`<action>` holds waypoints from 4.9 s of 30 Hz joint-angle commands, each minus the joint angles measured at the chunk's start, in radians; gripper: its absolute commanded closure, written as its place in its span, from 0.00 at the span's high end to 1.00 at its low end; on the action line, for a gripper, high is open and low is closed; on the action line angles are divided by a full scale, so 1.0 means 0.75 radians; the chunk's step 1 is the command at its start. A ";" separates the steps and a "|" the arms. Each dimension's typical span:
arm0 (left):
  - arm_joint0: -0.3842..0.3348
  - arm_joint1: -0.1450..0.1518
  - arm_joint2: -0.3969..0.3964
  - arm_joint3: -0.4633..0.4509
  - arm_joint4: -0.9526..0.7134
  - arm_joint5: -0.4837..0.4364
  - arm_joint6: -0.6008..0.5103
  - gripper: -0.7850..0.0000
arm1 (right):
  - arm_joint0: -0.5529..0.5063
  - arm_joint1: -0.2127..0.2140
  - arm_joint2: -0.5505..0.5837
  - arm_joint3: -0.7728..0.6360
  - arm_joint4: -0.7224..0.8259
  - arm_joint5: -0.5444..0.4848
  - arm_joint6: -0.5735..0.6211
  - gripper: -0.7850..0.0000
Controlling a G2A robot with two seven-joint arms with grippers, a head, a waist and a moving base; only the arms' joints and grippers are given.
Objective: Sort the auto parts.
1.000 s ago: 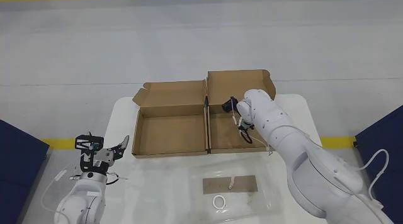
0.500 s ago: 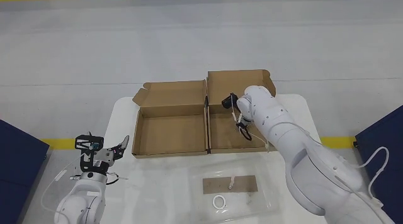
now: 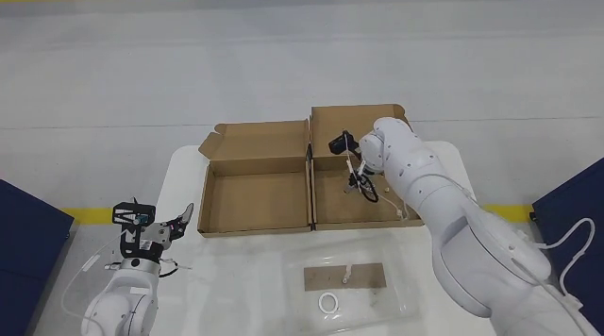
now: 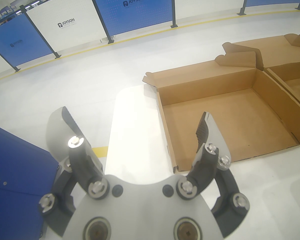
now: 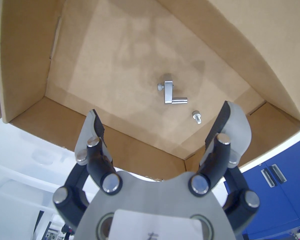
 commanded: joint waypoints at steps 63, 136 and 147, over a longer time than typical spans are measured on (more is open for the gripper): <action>0.000 0.000 0.000 0.000 0.000 0.000 0.000 1.00 | -0.439 0.715 0.006 -2.078 0.239 0.181 0.636 1.00; 0.000 0.000 0.000 0.000 0.000 0.000 0.000 1.00 | -0.484 0.601 -0.492 -1.732 -0.009 0.082 0.440 0.43; 0.000 0.000 0.000 0.000 0.000 0.000 0.000 1.00 | -0.514 0.583 -0.457 -1.677 0.010 0.036 0.411 0.25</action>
